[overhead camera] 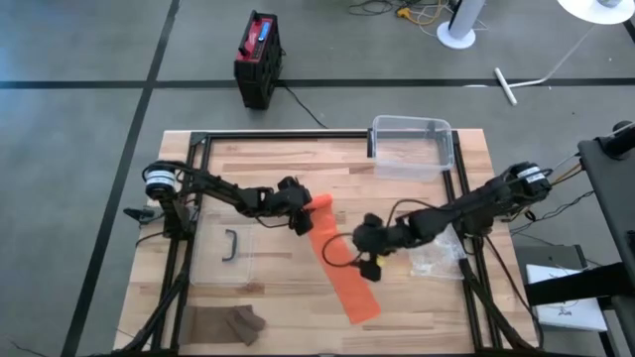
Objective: Roll bandage
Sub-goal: Roll the orange bandage
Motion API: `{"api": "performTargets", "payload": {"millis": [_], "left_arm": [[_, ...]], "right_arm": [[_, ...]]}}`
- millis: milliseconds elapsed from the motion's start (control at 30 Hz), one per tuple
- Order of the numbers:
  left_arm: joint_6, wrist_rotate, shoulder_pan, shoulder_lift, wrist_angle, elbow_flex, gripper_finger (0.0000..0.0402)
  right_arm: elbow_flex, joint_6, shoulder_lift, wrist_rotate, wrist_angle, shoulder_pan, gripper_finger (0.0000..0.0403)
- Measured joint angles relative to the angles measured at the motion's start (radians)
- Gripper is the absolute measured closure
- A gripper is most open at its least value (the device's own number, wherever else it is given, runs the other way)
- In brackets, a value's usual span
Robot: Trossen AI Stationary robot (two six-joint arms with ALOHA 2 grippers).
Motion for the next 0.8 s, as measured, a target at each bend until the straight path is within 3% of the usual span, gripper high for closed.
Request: {"api": "performTargets", "payload": {"millis": [167,367,567,800], "left_arm": [[0.027,0.048,-0.002,-0.020,-0.013,0.005,0.0284],[0.044,0.158,-0.007,-0.179,-0.055,0.017,0.0371],[0.047,0.346,-0.010,-0.368,-0.075,0.028,0.0364],[0.047,0.493,-0.043,-0.469,-0.157,0.085,0.0323]], "right_arm": [[0.004,-0.153,-0.006,0.087,0.053,-0.054,0.0055],[0.059,-0.317,-0.093,0.185,0.041,-0.061,0.0055],[0.109,-0.512,-0.205,0.272,0.048,-0.062,0.0055],[0.173,-0.698,-0.203,0.221,0.078,-0.061,0.0055]]}}
